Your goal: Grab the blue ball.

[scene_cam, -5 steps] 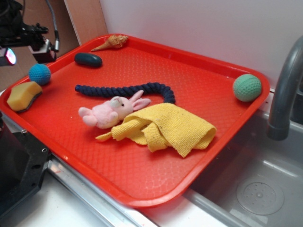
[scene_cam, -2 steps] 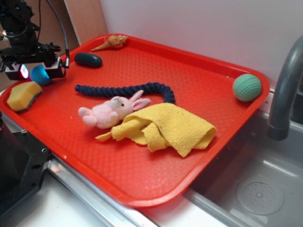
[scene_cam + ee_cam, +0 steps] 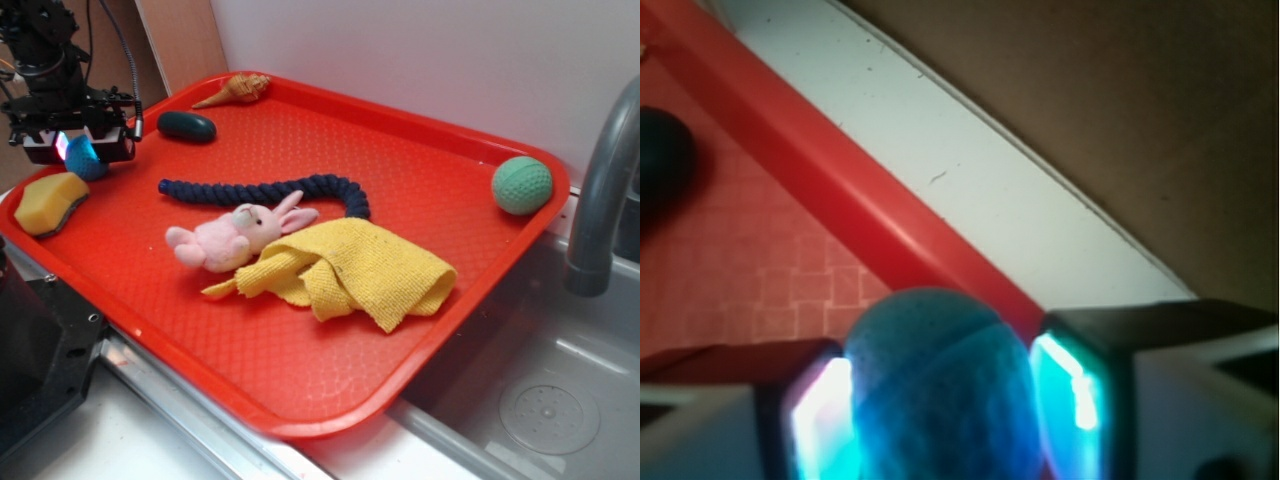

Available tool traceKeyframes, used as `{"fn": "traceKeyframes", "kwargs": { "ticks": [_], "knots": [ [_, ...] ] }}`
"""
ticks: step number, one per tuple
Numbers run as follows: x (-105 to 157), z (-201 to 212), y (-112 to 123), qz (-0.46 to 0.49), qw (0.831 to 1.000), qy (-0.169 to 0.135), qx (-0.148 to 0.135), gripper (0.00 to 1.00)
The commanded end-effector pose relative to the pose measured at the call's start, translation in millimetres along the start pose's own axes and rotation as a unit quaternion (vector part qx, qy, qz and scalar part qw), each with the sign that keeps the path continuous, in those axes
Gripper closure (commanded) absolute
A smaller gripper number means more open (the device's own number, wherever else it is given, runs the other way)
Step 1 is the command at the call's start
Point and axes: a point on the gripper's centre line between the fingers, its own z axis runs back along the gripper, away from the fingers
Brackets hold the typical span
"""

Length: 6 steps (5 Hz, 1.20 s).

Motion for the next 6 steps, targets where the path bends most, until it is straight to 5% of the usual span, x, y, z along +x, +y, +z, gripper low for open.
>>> {"fn": "traceKeyframes", "kwargs": {
  "ticks": [1, 2, 3, 5, 6],
  "knots": [
    [-15.6, 54.7, -11.2, -0.057, 0.998, -0.007, -0.005, 1.0],
    [-36.9, 109.5, -24.5, -0.144, 0.987, -0.008, -0.072, 1.0],
    [-45.4, 152.1, -35.8, -0.246, 0.956, 0.019, -0.158, 1.0],
    [-42.3, 214.5, -71.2, -0.339, 0.913, 0.081, -0.211, 1.0],
    [-36.5, 236.8, -65.3, -0.31, 0.929, 0.046, -0.196, 1.0]
  ]
}}
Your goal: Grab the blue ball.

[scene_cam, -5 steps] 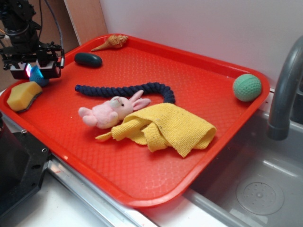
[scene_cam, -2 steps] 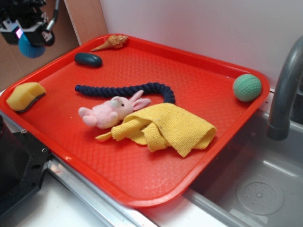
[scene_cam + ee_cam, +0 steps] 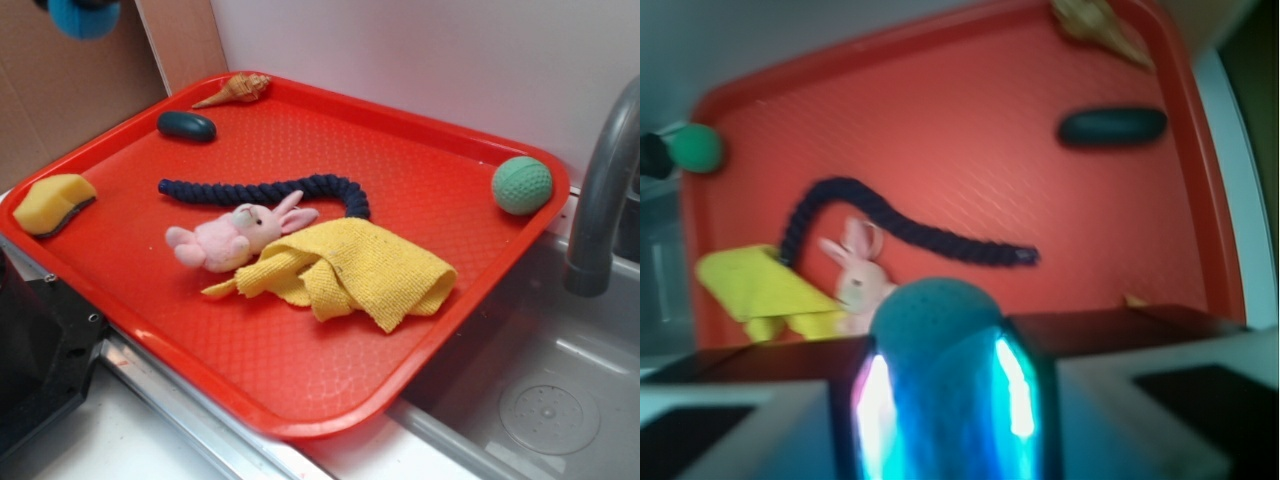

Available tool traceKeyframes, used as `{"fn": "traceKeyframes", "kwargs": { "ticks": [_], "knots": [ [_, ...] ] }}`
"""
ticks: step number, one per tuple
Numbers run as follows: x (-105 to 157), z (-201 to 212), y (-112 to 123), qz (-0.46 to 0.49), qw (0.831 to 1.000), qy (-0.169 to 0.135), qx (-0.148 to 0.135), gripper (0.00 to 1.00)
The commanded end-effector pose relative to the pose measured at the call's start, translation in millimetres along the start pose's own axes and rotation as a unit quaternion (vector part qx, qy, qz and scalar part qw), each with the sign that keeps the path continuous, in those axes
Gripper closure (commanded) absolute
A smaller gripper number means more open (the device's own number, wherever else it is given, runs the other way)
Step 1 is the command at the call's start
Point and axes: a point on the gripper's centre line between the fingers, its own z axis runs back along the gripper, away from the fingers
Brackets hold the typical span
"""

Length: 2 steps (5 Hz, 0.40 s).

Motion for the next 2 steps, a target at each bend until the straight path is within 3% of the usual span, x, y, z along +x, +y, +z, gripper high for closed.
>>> {"fn": "traceKeyframes", "kwargs": {
  "ticks": [1, 2],
  "knots": [
    [3.2, 55.6, 11.3, 0.003, 0.998, -0.055, 0.033, 1.0],
    [5.0, 61.6, 15.1, -0.011, 0.997, -0.058, 0.046, 1.0]
  ]
}}
